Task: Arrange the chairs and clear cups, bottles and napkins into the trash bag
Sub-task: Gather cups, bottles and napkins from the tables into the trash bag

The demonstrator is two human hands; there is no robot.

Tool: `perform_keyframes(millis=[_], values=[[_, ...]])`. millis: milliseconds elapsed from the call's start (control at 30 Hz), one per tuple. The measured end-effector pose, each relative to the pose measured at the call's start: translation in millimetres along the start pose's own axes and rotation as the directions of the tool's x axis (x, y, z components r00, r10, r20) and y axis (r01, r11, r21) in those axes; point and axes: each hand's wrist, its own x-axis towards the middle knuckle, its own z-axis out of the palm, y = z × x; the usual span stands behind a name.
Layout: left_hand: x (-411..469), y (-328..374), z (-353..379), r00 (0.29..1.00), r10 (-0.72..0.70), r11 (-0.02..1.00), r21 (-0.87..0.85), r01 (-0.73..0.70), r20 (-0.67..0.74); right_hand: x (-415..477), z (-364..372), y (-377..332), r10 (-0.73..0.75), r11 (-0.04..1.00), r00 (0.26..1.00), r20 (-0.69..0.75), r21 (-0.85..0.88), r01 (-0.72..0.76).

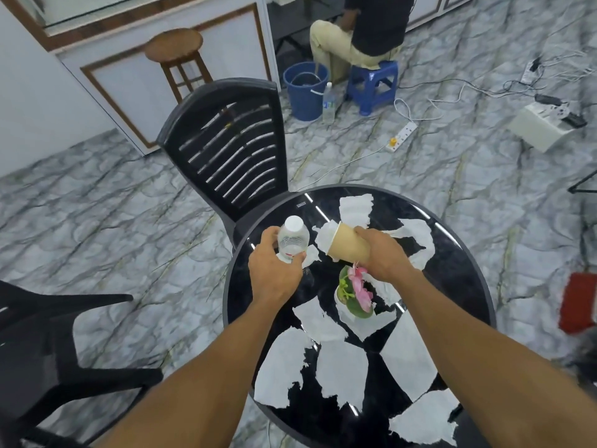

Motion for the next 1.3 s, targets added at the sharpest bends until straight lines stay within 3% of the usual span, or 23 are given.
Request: perform_keyframes(millis=[167,434,700,900,1067,1301], values=[[-5.8,4.9,-7.9,0.997,0.068,0.998,0.001,-0.068,-0.019,-19.6,-9.4,7.2,0.056,0.994,0.996,-0.063,0.092,-0.050],[-26.7,59.1,-43.3,0.961,0.276,0.961,-0.028,-0.277,-0.010,-97.5,-73.9,-14.1,0.185,0.977,0.937,-0.296,0.157,-0.143],[-115.2,138.0,-64.2,0.820,0.564,0.823,-0.145,-0.549,0.098,-253.6,-106.7,-51.0,0.331,0.943,0.776,-0.537,0.227,-0.245],[-238.7,165.6,-57.9,0.624,0.721,0.693,-0.283,-0.664,0.302,-417.1,-93.8,-50.0,0.505,0.858,0.568,-0.650,0.307,-0.411],[-369.3,185.9,-42.8,0.373,0.826,0.546,-0.434,-0.717,0.422,-566.4,-71.1,-37.7,0.638,0.730,0.337,-0.693,0.404,-0.552],[-575.1,189.5,-39.0,0.008,0.859,0.408,-0.676,-0.614,0.512,-788.3,-4.5,-51.2,0.754,0.441,-0.053,-0.654,0.565,-0.698]])
